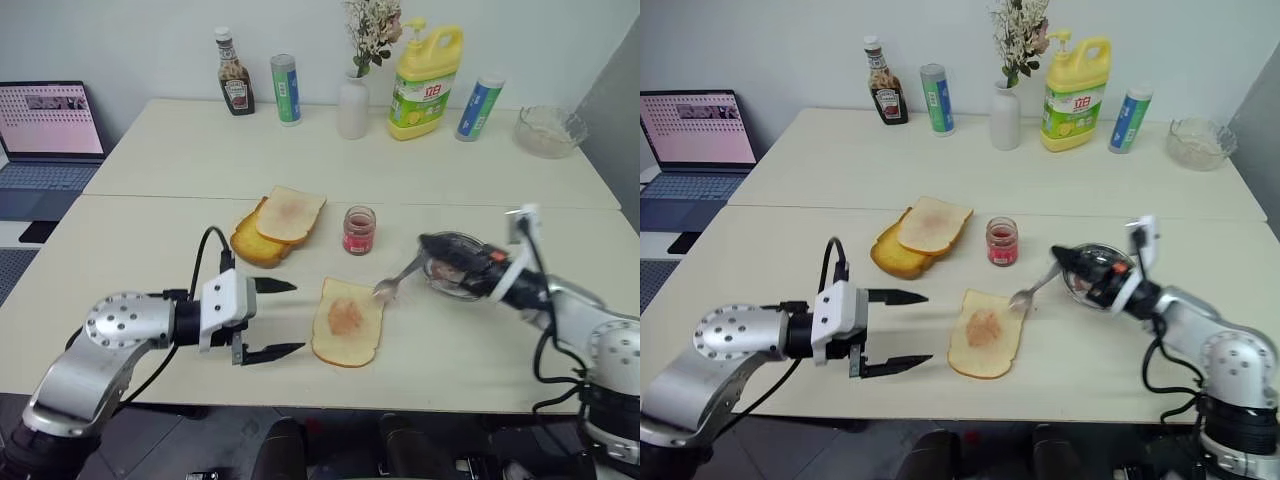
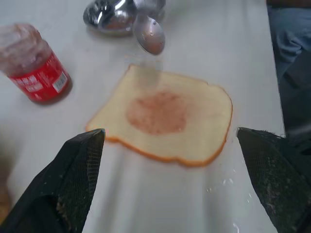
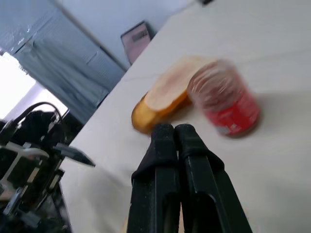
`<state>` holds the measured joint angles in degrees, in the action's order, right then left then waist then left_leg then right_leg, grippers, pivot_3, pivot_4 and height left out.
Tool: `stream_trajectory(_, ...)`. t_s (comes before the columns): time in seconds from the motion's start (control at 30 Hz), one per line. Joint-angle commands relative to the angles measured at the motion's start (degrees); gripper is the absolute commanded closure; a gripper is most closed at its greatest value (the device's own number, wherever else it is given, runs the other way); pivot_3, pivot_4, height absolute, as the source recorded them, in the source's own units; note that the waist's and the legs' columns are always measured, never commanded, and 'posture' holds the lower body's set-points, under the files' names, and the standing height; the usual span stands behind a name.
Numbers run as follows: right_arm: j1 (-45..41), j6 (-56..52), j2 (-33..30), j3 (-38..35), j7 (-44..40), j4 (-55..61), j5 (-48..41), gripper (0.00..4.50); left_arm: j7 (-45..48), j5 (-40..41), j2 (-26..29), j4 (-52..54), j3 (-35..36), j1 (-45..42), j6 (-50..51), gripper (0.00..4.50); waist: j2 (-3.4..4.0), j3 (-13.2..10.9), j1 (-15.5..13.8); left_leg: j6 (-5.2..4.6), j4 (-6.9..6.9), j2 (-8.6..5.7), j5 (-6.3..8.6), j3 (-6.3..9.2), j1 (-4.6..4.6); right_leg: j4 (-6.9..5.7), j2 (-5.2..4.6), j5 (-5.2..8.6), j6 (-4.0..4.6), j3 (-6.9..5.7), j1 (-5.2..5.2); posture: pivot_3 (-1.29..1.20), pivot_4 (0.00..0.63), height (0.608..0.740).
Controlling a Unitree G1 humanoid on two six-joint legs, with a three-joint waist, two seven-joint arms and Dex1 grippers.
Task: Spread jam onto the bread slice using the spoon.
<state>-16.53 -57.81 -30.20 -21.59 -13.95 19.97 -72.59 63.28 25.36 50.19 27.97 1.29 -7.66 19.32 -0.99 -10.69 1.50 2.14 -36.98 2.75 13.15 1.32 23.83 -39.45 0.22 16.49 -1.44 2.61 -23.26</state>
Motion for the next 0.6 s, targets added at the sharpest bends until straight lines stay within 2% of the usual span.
stream_trajectory(0.03, 0.4, 2.2, -1.9, -5.1, 2.0, -0.2, -1.7, 4.49, 0.8, 2.9, -0.2, 2.8, -1.4, -3.6, 2.4, 0.0, 0.0, 0.0, 0.1, 0.0, 0.01, 0.0, 0.0, -0.01, -0.01, 0.0, 0.0, 0.0, 0.0, 0.01, 0.0, 0.0, 0.15, 0.74)
stream_trajectory(0.17, 1.2, 4.5, -3.1, -9.0, 2.9, -4.4, 0.2, 4.49, 0.2, 4.5, -2.2, 2.2, -3.7, -10.0, 5.3, 0.0, 0.0, 0.0, 0.4, 0.0, 0.03, 0.04, 0.0, 0.02, -0.04, -0.02, 0.08, 0.0, 0.0, 0.0, 0.0, 0.0, 0.15, 0.74)
stream_trajectory(0.27, 0.7, 9.2, -3.3, -10.1, 2.1, -13.0, 6.2, 4.49, -1.9, 4.3, -5.0, 2.0, -7.5, -15.6, 9.4, 0.0, 0.0, 0.0, 0.3, 0.0, -0.02, 0.02, 0.0, 0.02, -0.05, -0.05, 0.07, 0.0, 0.0, 0.0, 0.03, 0.0, 0.15, 0.74)
stream_trajectory(0.6, -4.9, 16.2, -4.7, -8.1, -6.5, -29.3, 17.6, 4.49, -7.9, 1.8, -10.3, 3.0, -11.8, -20.3, 14.0, 0.0, 0.04, 0.0, 0.4, -0.01, 0.0, 0.02, -0.01, -0.01, -0.07, -0.06, 0.1, -0.03, -0.04, 0.09, 0.01, 0.0, 0.15, 0.74)
